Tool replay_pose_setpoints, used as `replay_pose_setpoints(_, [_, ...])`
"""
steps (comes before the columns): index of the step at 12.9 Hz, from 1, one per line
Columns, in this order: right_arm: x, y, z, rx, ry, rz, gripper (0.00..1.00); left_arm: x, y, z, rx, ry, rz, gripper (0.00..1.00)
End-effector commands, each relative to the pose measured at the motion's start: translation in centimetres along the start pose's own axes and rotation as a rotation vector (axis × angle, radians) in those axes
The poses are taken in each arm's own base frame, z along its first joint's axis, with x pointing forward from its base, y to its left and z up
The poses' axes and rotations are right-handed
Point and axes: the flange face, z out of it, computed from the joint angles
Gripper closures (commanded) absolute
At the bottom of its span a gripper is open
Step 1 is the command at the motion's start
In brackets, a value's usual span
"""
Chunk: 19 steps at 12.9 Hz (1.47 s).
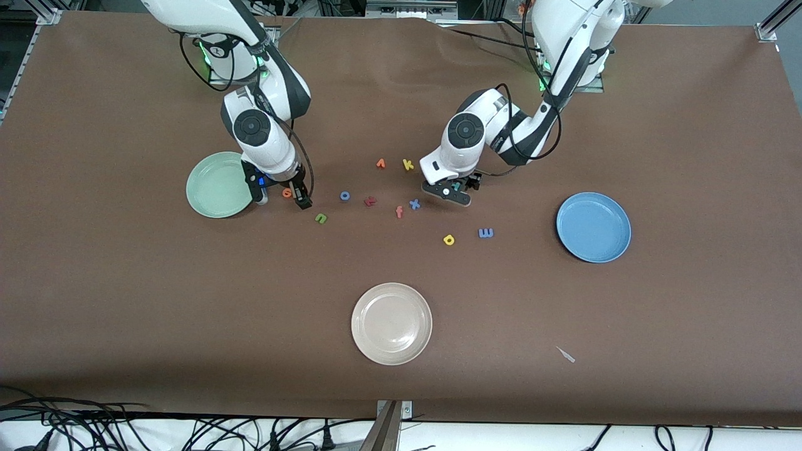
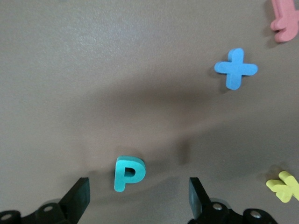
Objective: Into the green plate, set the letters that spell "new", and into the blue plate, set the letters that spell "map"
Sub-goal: 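Reach the right gripper to the pink w while the left gripper reaches the teal p, then grasp the pink w with the right gripper while the left gripper grasps the p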
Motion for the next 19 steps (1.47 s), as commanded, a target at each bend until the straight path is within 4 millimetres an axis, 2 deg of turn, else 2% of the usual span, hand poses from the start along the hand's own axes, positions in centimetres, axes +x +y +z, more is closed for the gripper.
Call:
replay_pose_setpoints(1, [0.1, 0.1, 1.0, 0.010, 0.008, 0.014, 0.14, 0.4, 0.3, 0.0, 0.021, 0.018, 0.006, 0.15])
replay_pose_setpoints(6, [0.7, 0.0, 2.3, 0.039, 0.005, 0.022, 0.24, 0.4, 0.2, 0.8, 0.023, 0.006, 0.002, 0.33])
replay_pose_setpoints(9, [1.3, -0.2, 2.2, 0.047, 0.023, 0.001, 0.38, 0.4, 0.1, 0.8, 0.024, 0.005, 0.003, 0.57])
replay_pose_setpoints(10, [1.7, -0.2, 2.2, 0.047, 0.026, 0.005, 0.52, 0.4, 0.1, 0.9, 0.024, 0.003, 0.002, 0.65])
replay_pose_setpoints(11, [1.7, -0.3, 2.2, 0.049, 0.026, -0.001, 0.71, 0.4, 0.2, 0.9, 0.023, 0.004, 0.002, 0.72])
replay_pose_setpoints(12, [1.7, -0.3, 2.2, 0.049, 0.027, -0.022, 0.86, 0.4, 0.1, 1.1, 0.025, 0.000, 0.000, 0.84])
replay_pose_setpoints(13, [1.6, -0.4, 2.1, 0.051, 0.028, -0.051, 0.91, 0.4, 0.2, 1.0, 0.024, 0.001, 0.000, 0.97])
replay_pose_setpoints(15, [1.6, -1.1, 0.7, 0.080, 0.030, -0.067, 0.97, 0.6, -0.2, 1.0, 0.024, 0.000, -0.005, 1.00])
replay_pose_setpoints(16, [1.6, -1.7, -0.9, 0.105, 0.032, -0.080, 0.97, 0.8, -0.5, 0.5, 0.024, 0.002, -0.006, 1.00])
replay_pose_setpoints(18, [3.7, -1.8, -3.2, 0.090, 0.060, -0.174, 0.98, 1.1, -0.5, 0.3, 0.023, 0.005, -0.011, 1.00])
replay_pose_setpoints(19, [6.1, -1.4, -4.5, 0.045, 0.080, -0.267, 0.98, 1.1, -0.6, 0.2, 0.023, 0.007, -0.011, 1.00])
